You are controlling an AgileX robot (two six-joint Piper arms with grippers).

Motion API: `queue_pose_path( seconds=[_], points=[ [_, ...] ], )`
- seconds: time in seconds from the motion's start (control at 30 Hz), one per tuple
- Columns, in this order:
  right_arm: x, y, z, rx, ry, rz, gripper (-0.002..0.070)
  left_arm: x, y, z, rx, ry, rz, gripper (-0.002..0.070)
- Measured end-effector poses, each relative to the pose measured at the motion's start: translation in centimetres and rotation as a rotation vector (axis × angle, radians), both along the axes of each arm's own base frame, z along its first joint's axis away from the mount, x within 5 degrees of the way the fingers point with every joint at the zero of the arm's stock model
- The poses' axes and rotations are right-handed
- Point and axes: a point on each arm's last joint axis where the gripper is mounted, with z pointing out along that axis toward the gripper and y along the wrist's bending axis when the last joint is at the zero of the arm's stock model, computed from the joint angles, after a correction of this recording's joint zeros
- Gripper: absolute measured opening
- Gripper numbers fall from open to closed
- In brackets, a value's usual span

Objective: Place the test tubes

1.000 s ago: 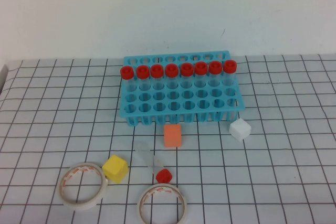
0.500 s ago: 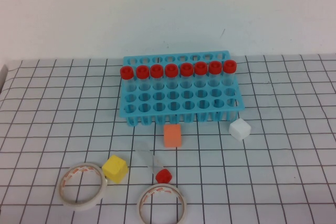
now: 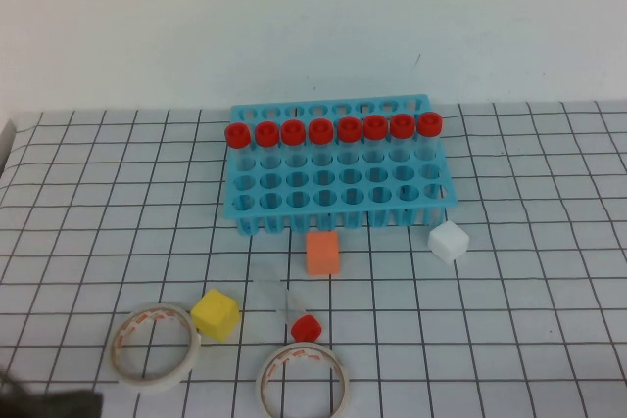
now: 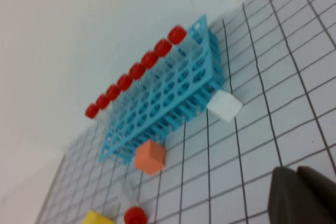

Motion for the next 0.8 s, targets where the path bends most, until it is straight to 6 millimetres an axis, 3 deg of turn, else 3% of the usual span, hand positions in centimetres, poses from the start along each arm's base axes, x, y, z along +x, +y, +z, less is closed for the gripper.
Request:
queue_pose_path(
  seconds=[0.17, 0.2, 0.37, 0.5, 0.63, 0.8],
  points=[
    [-0.1, 0.2, -0.1, -0.053, 0.0, 0.033, -0.0001, 4.5, -0.3, 3.2, 0.218, 0.021, -0.267, -0.0001],
    [-0.1, 0.2, -0.1, -0.056, 0.0, 0.036, -0.0001, 6.5, -0.3, 4.3, 0.29, 0.008, -0.339, -0.0001],
    [-0.1, 0.2, -0.1, -0.056, -0.001, 0.036, -0.0001, 10.9, -1.2, 5.6, 0.505, -0.028, -0.544, -0.0001],
    [-0.1, 0.2, -0.2, -0.057, 0.001, 0.041, -0.0001, 14.0, -2.8, 5.2, 0.673, -0.069, -0.812, -0.0001],
    [-0.1, 0.3, -0.2, -0.057, 0.002, 0.043, -0.0001, 17.1, -5.1, 2.8, 0.829, -0.172, -1.231, -0.0001],
    [-0.1, 0.3, -0.2, -0.058, 0.001, 0.044, -0.0001, 20.2, -6.7, 0.8, 0.881, -0.213, -1.382, -0.0001]
  ],
)
